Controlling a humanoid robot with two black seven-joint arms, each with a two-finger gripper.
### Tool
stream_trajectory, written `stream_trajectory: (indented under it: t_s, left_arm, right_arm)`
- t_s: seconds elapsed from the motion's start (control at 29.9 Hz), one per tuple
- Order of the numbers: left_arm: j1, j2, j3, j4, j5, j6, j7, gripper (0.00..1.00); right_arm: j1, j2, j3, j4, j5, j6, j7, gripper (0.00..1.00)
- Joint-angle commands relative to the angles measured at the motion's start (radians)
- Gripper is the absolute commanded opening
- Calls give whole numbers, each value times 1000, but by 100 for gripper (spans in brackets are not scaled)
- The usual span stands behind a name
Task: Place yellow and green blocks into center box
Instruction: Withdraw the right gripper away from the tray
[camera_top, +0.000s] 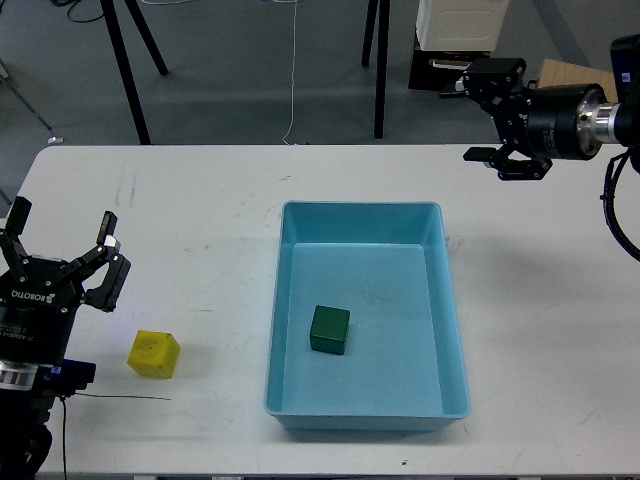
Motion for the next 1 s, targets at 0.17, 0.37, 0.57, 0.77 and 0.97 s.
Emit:
stream_trajectory:
  t_s: [0.17,0.37,0.57,0.77,0.97]
  left_arm:
    - [-29,15,3,32,0,0,0,100]
    - [-50,25,3,49,0,0,0,100]
    - [-58,25,3,49,0,0,0,100]
    - [-49,29,-12,49,-2,0,0,100]
    - [-37,34,-18,47,0,0,0,100]
  right_arm:
    - [-61,130,222,-315,407,86,16,100]
    - [-125,202,438,-438,479,86,105,100]
    - [-389,185,651,-297,565,86,119,100]
    - [-809,183,861,25,571,86,123,100]
    - [-1120,284,1009,209,588,86,194,100]
